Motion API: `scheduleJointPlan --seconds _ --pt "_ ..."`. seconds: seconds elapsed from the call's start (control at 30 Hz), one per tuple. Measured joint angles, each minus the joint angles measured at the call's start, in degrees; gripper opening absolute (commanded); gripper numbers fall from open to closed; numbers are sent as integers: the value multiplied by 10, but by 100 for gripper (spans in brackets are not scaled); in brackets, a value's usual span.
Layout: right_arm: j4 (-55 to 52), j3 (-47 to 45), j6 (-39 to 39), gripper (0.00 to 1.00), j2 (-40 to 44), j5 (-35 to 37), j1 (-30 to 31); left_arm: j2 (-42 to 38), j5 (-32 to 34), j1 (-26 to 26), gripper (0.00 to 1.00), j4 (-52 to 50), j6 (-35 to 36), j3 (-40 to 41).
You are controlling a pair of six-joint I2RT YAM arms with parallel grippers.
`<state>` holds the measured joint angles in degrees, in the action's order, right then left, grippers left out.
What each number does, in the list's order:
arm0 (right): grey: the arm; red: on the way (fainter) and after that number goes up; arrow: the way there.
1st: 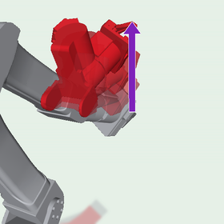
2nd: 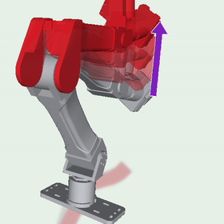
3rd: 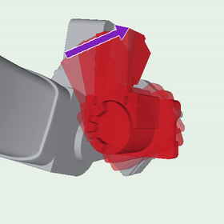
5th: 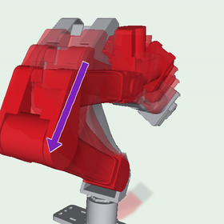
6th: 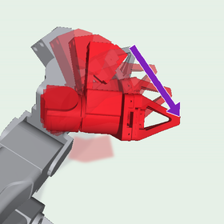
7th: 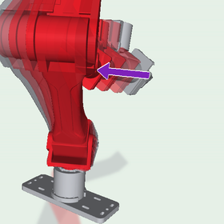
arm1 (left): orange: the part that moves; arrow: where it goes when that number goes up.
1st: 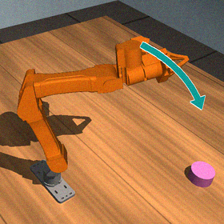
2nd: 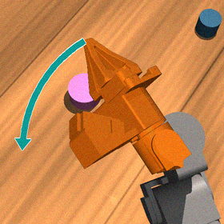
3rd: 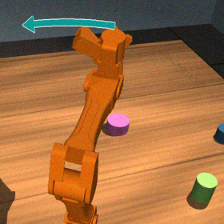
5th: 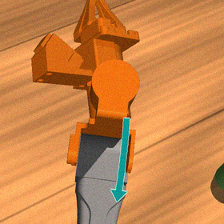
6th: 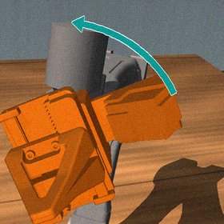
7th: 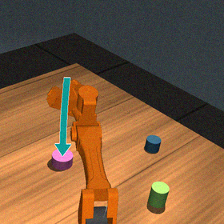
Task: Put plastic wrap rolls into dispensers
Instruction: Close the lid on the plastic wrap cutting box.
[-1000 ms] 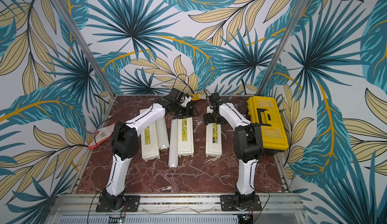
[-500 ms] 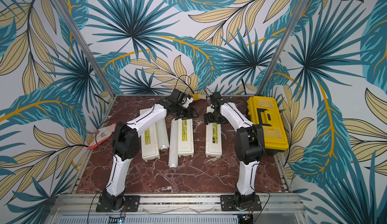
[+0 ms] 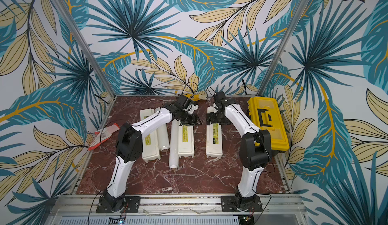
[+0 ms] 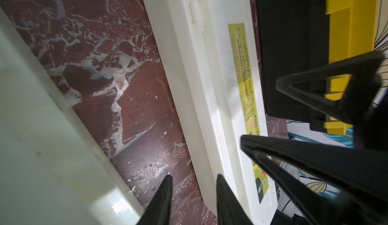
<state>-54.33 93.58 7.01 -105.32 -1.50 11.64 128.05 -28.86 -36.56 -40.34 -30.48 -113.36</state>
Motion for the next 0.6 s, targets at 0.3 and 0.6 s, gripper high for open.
scheduleJointPlan --seconds 0.3,0.6 --pt "3 -62 5 99 74 -81 -28 0 -4 -21 31 -3 0 41" --pt "14 -217 50 99 141 -143 -49 -32 -56 -35 30 6 26 115"
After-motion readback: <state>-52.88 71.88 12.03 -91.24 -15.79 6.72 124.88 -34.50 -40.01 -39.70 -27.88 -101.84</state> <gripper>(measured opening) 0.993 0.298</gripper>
